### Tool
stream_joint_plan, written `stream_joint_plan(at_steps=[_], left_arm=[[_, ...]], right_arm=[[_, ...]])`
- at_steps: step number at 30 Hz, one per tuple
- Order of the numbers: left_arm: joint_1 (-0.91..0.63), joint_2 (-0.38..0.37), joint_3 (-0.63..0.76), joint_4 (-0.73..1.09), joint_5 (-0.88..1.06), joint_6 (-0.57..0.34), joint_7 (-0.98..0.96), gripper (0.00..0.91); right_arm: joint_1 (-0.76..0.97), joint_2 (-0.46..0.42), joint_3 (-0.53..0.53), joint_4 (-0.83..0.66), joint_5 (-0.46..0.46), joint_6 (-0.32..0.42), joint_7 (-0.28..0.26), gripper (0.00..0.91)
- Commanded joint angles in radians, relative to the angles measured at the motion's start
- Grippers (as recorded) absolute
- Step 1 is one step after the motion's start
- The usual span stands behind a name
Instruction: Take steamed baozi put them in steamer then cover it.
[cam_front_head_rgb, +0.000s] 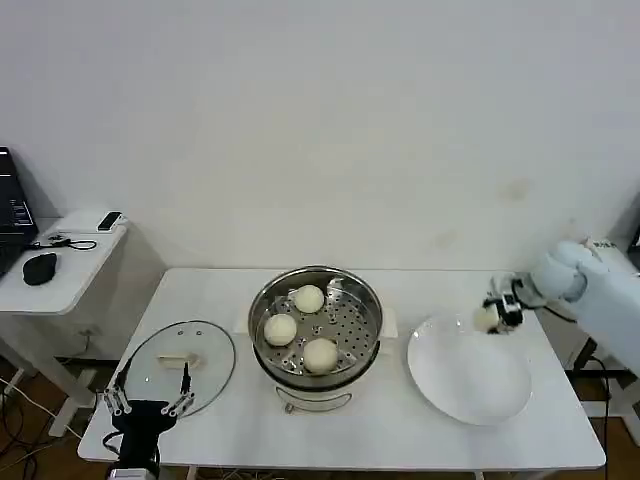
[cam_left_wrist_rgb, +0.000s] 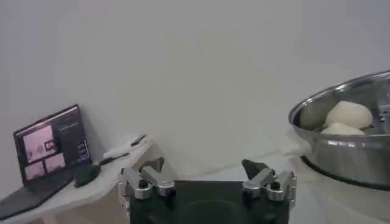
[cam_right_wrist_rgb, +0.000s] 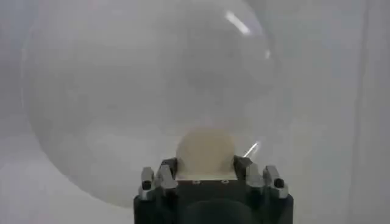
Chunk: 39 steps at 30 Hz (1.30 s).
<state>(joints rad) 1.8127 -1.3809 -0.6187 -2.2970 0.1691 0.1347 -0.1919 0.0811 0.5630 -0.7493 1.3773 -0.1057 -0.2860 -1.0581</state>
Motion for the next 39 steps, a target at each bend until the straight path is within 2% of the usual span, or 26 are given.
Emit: stream_joint_plan(at_steps=[1, 7, 11, 12, 13, 14, 20, 25, 39], left_arm=[[-0.002, 0.002, -0.004, -0.004, -0.001, 0.003, 0.002, 0.907], [0.0, 0.003, -0.012, -0.01, -0.002, 0.007, 0.004, 0.907], [-0.002, -0.003, -0.012, -0.007, -0.002, 0.006, 0.002, 0.907], [-0.003, -0.004, -0.011, -0.006, -0.002, 0.006, 0.002, 0.907], [-0.003, -0.005, -0.011, -0.006, -0.002, 0.005, 0.002, 0.907], [-0.003, -0.005, -0.011, -0.006, -0.002, 0.005, 0.002, 0.907], [-0.003, -0.007, -0.015, -0.003, -0.004, 0.004, 0.001, 0.907], [0.001, -0.008, -0.016, -0.005, -0.004, 0.003, 0.0, 0.907], [0.003, -0.011, -0.015, -0.004, -0.003, 0.001, -0.002, 0.907]], right_arm=[[0.445, 0.126, -0.321, 0.154, 0.249, -0.116, 0.041, 0.635], [0.557, 0.293, -0.402, 0.191, 0.397, -0.205, 0.096, 0.635], [0.563, 0.391, -0.432, 0.189, 0.498, -0.276, 0.156, 0.645], [0.552, 0.424, -0.44, 0.191, 0.544, -0.31, 0.188, 0.645], [0.544, 0.438, -0.445, 0.193, 0.576, -0.32, 0.215, 0.645], [0.533, 0.46, -0.459, 0.195, 0.604, -0.361, 0.24, 0.645], [0.468, 0.499, -0.497, 0.201, 0.674, -0.441, 0.34, 0.645], [0.423, 0.492, -0.507, 0.187, 0.662, -0.442, 0.354, 0.645], [0.354, 0.456, -0.5, 0.139, 0.577, -0.44, 0.334, 0.645]])
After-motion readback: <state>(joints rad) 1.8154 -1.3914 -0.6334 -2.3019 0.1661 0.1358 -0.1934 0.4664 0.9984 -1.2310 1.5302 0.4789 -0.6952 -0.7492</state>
